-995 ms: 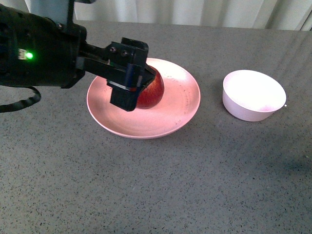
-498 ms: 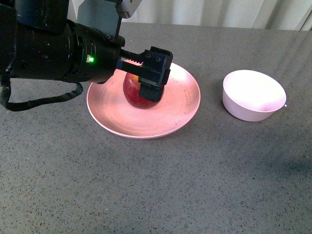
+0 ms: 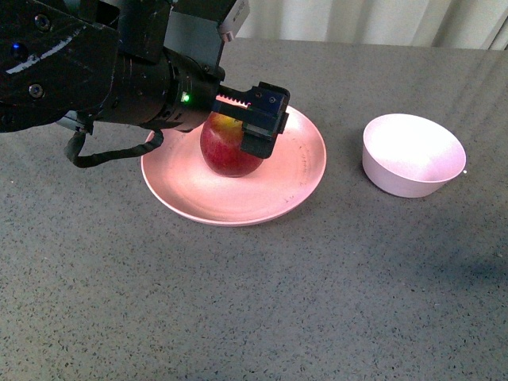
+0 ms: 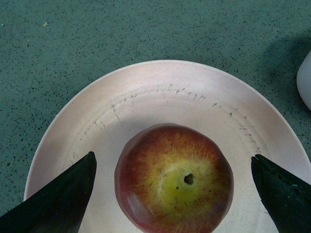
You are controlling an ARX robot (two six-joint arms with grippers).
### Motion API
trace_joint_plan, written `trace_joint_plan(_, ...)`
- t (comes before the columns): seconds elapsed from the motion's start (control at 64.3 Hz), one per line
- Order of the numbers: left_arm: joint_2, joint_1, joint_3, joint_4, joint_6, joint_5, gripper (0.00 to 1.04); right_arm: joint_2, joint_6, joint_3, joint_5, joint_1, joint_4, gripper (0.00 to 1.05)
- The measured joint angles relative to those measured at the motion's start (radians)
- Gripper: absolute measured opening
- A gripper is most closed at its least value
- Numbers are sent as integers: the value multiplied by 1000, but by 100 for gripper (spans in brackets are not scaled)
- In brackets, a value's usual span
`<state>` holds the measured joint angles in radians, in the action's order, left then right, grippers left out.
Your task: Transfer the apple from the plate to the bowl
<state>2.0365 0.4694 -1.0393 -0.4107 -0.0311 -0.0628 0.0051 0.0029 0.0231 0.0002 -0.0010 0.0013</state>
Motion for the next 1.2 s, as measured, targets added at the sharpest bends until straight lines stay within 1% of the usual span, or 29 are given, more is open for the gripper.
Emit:
trace_joint_plan(0.684, 58, 21, -37, 47, -27, 26, 96, 0, 0, 0, 0, 0, 0, 96)
trace_joint_plan(0.731, 58, 22, -37, 46, -28, 32, 91, 0, 0, 0, 0, 0, 0, 96)
trace_joint_plan(0.747, 58, 23, -37, 46, -28, 34, 87, 0, 0, 0, 0, 0, 0, 96)
trace_joint_plan(0.793, 58, 23, -37, 45, -28, 34, 81, 0, 0, 0, 0, 0, 0, 96)
trace_joint_plan(0.887, 58, 23, -37, 44, -32, 34, 73, 0, 0, 0, 0, 0, 0, 96)
trace_joint_plan(1.042, 58, 22, -37, 42, -32, 27, 71, 0, 0, 0, 0, 0, 0, 96)
trace_joint_plan(1.198, 39, 29, -69, 60, -3, -32, 70, 0, 0, 0, 0, 0, 0, 96)
